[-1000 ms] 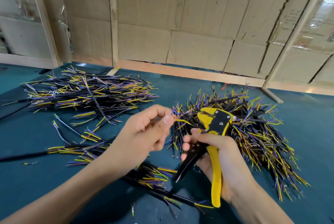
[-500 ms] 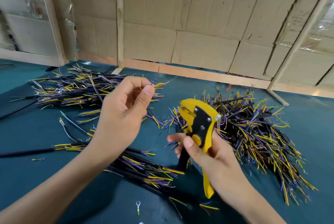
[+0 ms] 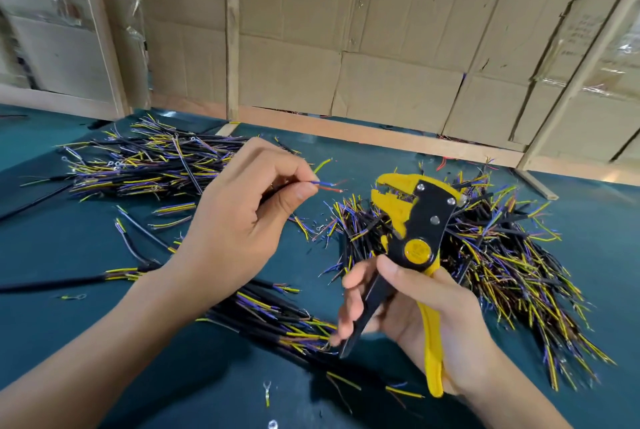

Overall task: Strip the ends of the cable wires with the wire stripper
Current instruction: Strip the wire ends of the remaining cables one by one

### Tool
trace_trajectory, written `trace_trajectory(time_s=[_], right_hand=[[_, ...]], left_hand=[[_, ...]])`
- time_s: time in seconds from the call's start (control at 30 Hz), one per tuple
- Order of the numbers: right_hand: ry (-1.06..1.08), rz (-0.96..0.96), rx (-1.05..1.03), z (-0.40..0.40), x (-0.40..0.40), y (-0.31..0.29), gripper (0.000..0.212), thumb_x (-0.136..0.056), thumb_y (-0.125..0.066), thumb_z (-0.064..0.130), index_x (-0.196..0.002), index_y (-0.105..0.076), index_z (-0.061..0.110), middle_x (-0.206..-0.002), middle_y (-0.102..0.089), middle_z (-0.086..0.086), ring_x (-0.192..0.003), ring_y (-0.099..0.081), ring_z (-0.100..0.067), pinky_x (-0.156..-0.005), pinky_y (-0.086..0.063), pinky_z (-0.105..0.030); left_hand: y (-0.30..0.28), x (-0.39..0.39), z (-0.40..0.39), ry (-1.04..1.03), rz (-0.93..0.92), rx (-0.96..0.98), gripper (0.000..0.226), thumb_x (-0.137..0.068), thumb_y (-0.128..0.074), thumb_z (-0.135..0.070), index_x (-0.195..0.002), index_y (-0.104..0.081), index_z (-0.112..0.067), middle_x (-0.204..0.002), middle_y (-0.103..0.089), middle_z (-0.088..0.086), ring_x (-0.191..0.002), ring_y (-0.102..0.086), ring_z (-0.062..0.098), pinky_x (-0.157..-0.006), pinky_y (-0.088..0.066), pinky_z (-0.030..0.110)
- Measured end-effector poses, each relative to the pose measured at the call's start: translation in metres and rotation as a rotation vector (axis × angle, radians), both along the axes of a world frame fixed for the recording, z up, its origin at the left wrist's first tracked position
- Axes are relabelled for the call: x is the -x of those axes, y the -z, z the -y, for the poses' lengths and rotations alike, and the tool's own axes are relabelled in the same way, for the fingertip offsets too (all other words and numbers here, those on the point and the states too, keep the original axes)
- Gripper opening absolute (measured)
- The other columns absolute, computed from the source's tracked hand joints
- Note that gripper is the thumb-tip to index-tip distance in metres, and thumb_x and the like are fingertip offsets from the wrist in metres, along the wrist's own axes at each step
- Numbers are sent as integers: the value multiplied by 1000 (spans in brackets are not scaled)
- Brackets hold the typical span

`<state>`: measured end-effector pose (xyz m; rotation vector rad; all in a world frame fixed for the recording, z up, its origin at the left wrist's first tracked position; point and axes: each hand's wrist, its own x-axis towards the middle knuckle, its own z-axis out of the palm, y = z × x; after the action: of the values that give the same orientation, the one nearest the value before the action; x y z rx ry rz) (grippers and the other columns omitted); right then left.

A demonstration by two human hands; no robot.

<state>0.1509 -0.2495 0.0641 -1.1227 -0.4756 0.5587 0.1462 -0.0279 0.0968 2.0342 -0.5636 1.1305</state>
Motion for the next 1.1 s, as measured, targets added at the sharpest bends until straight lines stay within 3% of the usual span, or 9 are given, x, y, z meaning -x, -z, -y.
trace_trajectory(time_s=[0.2, 0.33, 0.4, 0.53, 0.77, 0.87, 0.97, 1.03, 1.1], right_hand=[[-114, 57, 74, -1, 5, 3, 45, -88, -75, 34, -105, -69, -7, -85, -66, -27, -78, -68, -44, -82, -49, -69], [-155, 50, 68, -3, 7, 3, 43, -91, -72, 34, -105, -69, -6, -85, -68, -24, -79, -69, -44, -79, -55, -53], [-171, 44, 59, -3, 6, 3, 41, -91, -72, 32, -104, -69, -7, -83, -68, -24, -78, -68, -43, -80, -54, -60], [-189, 44, 20, -1, 5, 4, 36, -90, -72, 26, -99, -67, -9, -78, -63, -23, -75, -65, -41, -79, -45, -76], [-195, 39, -7, -1, 7, 1, 32, -87, -70, 22, -93, -66, -10, -72, -62, -22, -69, -65, -38, -76, -46, -71], [-188, 38, -13, -3, 7, 1, 29, -87, -67, 19, -91, -65, -10, -71, -61, -22, -68, -65, -37, -74, -44, -74], [-156, 48, 7, -3, 8, 2, 27, -83, -67, 19, -83, -63, -7, -66, -58, -21, -63, -64, -36, -64, -39, -78], [-131, 45, 32, -3, 8, 0, 24, -80, -64, 19, -75, -61, -5, -61, -56, -21, -57, -63, -34, -56, -37, -74], [-88, 24, 35, -5, 11, -2, 25, -75, -64, 22, -67, -59, -2, -54, -53, -18, -47, -59, -30, -48, -46, -53]], left_hand=[[3, 2, 5, 86, 19, -29, 11, -99, -56, -16, -99, -65, -8, -97, -55, 0, -87, -54, 14, -73, -42, 24], [5, 4, 9, 119, -16, 5, 8, -100, -55, -17, -104, -61, -18, -97, -54, -4, -80, -52, 17, -67, -42, 34], [5, 6, 13, 130, -23, 10, 9, -100, -53, -19, -106, -59, -23, -97, -54, -6, -79, -52, 17, -66, -42, 35], [5, 9, 18, 147, -25, 15, 10, -100, -53, -19, -107, -60, -23, -98, -55, -7, -82, -54, 17, -69, -43, 30], [5, 10, 18, 116, -29, -4, 10, -100, -56, -16, -105, -65, -16, -98, -56, -6, -83, -54, 11, -69, -43, 26], [5, 10, 18, 99, -37, -16, 11, -98, -57, -14, -104, -67, -11, -98, -56, -8, -84, -53, 4, -75, -38, 15], [5, 9, 18, 86, -42, -10, 12, -98, -58, -14, -104, -68, -11, -97, -56, -8, -83, -53, 4, -75, -38, 14], [5, 9, 17, 88, -39, -1, 12, -98, -59, -15, -105, -68, -12, -97, -57, -8, -83, -54, 5, -73, -38, 15], [6, 8, 15, 93, -35, -5, 14, -97, -59, -15, -107, -69, -13, -99, -59, -6, -85, -56, 8, -71, -40, 17]])
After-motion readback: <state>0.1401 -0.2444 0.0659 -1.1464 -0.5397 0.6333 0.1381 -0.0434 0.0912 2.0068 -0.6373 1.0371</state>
